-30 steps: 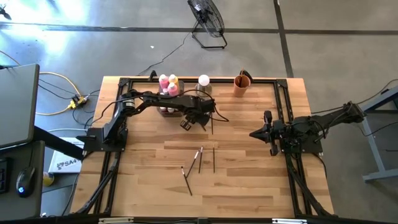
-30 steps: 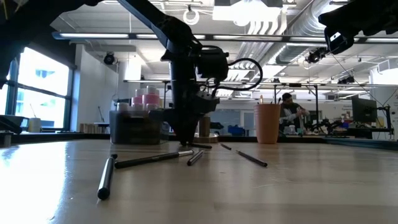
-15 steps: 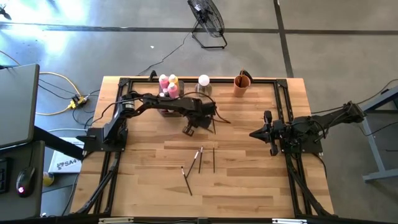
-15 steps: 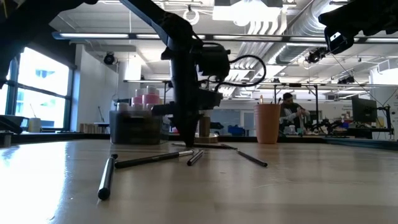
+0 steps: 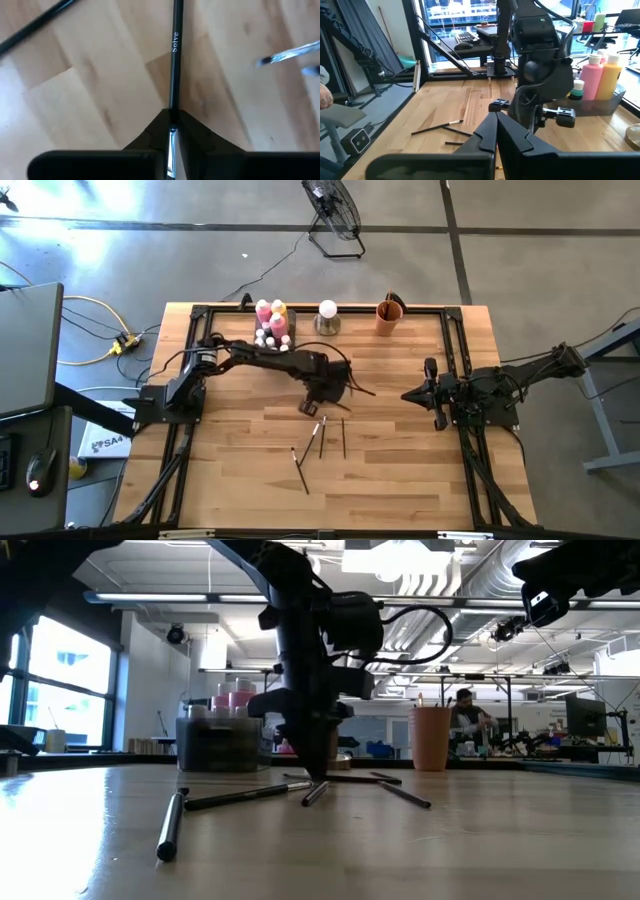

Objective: Pick & Place Paint Supplies
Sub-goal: Put the silver paintbrush into the orange cup

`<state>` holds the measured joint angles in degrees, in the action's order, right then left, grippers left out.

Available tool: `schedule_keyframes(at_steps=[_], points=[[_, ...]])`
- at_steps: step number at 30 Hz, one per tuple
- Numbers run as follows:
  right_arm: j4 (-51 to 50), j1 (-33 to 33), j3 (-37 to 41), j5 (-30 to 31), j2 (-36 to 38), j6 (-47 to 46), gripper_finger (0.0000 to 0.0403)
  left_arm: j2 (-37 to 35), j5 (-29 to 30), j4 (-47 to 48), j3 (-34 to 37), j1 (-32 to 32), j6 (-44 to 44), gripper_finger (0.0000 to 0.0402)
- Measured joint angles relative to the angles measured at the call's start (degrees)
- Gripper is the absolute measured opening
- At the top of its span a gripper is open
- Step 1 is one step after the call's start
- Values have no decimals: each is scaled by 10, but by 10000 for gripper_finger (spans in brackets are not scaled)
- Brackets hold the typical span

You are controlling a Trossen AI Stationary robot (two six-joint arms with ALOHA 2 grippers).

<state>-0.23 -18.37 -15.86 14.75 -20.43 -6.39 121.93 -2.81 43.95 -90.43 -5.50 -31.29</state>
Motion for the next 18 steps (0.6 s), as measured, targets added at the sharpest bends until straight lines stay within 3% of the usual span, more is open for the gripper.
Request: schedule_keyframes(at_steps=[18], points=[[-1,0,0,-4,0,0,2,0,4,-13,0,14,16,24]])
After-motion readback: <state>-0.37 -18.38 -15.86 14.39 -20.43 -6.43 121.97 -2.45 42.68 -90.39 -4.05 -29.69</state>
